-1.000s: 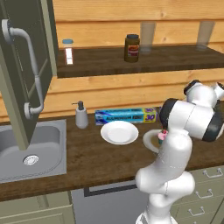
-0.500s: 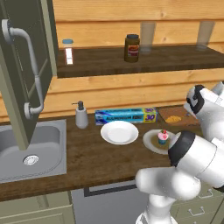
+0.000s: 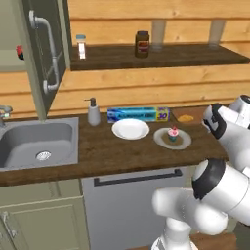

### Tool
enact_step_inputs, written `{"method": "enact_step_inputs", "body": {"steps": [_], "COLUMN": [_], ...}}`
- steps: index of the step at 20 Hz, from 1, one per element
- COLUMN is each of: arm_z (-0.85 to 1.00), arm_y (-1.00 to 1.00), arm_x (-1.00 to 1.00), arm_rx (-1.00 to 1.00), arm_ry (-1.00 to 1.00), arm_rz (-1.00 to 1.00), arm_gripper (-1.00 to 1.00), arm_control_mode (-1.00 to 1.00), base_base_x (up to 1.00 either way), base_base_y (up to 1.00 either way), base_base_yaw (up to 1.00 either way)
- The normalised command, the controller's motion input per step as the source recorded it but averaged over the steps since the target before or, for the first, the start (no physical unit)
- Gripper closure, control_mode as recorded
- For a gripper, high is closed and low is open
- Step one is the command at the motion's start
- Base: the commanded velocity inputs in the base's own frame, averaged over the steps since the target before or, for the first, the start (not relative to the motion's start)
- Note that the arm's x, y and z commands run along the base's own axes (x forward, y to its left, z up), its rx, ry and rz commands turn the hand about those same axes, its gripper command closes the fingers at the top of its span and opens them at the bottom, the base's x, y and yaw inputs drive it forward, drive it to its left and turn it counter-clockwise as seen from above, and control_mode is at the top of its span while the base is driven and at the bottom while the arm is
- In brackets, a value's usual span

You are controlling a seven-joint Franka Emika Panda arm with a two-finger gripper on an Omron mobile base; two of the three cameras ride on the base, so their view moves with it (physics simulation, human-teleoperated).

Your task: From the different types of pastries on the counter, select a croissant and place it on the cutting board. Then retrieve a jar of jam from the cabinet and place it alongside the croissant on the cutting board.

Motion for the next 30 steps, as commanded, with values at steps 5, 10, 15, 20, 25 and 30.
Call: {"method": "enact_step_inputs", "body": {"steps": [5,10,15,20,25,30], "arm_z": [0.0,0.0,0.0,0.0,0.0,0.0], "arm_y": [0.0,0.0,0.0,0.0,0.0,0.0], "arm_x": [0.0,0.0,0.0,0.0,0.0,0.0], "arm_rx": [0.0,0.0,0.0,0.0,0.0,0.0], "arm_ry": [0.0,0.0,0.0,0.0,0.0,0.0], "arm_rz": [0.0,0.0,0.0,0.0,0.0,0.0], "arm_gripper": [-1.0,-1.0,-1.0,-1.0,-1.0,-1.0], "arm_control_mode": [1.0,1.0,1.0,1.0,1.0,1.0], "base_base_x": [-1.0,-0.64,-0.37,-0.21,0.49,0.97], "base_base_y": [0.82,1.0,0.9,1.0,1.0,0.75], "base_base_yaw": [0.11,0.05,0.03,0.06,0.0,0.0]}}
